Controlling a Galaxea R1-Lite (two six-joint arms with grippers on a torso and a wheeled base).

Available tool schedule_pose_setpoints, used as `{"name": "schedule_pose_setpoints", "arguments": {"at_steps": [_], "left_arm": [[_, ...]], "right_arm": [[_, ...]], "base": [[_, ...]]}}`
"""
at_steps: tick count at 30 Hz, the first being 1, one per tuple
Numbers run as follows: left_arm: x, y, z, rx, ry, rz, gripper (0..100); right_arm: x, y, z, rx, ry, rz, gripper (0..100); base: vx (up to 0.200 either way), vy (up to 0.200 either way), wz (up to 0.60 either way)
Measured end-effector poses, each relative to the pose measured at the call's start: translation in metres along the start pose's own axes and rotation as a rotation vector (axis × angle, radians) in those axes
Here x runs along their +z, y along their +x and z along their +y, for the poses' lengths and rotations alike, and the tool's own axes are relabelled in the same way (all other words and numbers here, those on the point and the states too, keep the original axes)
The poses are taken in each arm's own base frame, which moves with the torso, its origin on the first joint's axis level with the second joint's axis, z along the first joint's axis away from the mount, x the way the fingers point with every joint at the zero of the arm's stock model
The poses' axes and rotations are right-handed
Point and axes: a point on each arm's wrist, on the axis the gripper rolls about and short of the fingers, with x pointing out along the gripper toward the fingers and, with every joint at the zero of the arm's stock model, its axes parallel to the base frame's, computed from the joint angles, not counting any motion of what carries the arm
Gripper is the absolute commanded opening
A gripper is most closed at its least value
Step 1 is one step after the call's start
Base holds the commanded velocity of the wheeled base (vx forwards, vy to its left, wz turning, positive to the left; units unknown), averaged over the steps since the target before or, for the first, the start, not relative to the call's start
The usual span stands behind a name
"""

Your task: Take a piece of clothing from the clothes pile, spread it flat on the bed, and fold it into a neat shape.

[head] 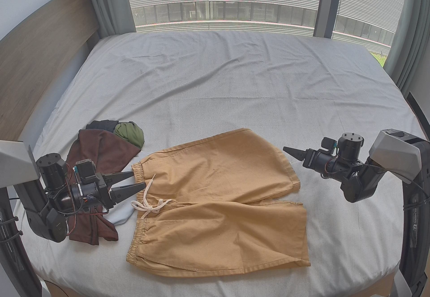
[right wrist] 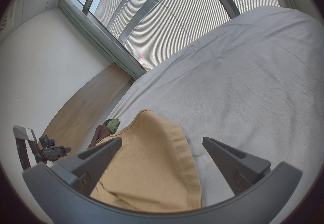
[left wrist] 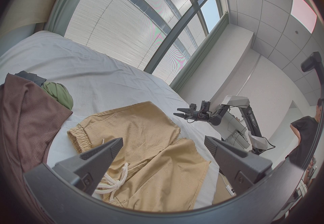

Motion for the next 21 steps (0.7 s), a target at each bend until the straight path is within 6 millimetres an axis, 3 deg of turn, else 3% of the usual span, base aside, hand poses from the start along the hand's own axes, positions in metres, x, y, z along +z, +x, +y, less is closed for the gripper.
{"name": "schedule_pose_setpoints", "arguments": {"at_steps": [10, 21], "left_arm": [[0.000, 0.000, 0.000, -0.001, 0.000, 0.000, 100], [-0.001, 0.000, -0.001, -0.002, -0.001, 0.002, 100]], "right_arm": [[0.007, 0.048, -0.006, 0.008, 0.029, 0.049, 100], [-0.006, 0.083, -0.003, -0.002, 0.039, 0.091, 100]], "base": [[0.000, 0.000, 0.00], [0.000, 0.000, 0.00]]}}
